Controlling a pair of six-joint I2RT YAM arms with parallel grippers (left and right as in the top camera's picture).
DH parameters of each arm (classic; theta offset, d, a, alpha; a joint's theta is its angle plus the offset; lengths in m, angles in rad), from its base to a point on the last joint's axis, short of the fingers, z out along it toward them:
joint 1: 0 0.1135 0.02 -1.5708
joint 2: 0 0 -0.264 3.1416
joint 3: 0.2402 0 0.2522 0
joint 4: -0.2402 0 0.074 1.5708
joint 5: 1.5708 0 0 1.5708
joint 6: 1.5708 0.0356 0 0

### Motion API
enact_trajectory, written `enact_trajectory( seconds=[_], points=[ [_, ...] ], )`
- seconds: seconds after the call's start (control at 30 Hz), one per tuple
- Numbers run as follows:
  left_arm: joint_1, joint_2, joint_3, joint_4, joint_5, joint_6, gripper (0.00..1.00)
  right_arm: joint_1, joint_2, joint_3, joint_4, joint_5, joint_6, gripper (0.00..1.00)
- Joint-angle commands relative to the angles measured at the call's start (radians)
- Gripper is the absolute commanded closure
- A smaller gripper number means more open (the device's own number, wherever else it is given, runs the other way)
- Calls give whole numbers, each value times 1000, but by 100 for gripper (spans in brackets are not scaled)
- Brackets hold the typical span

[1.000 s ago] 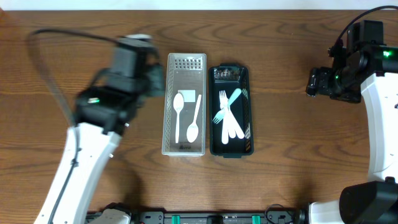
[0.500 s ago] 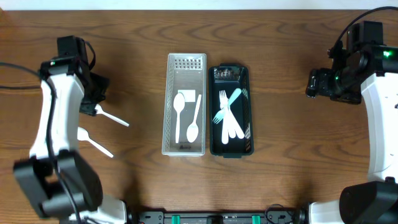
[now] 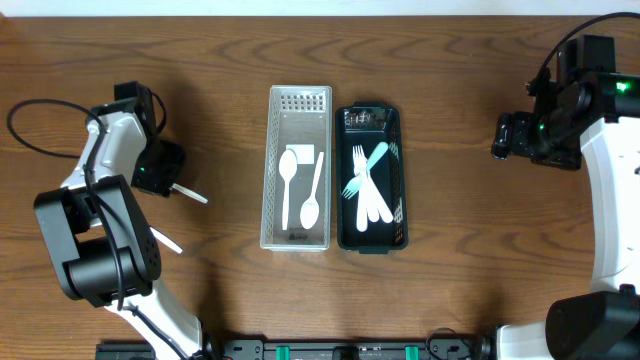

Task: Pack container

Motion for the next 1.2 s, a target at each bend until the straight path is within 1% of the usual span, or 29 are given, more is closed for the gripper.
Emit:
enact_trajectory(
  seconds=[0.0,0.33,0.8,1.17],
  points=[
    [10,11,-52,21,0,5,53,8,-1,-3,-13,-3,-20,17],
    [37,11,-189,137,11,-1,53,8,-1,-3,-59,-3,-20,18],
    [37,11,-193,140,10,-1,53,8,-1,-3,-82,-3,-21,17],
    [37,11,-193,152,10,-1,53,8,-1,-3,-137,-3,-20,16]
  ],
)
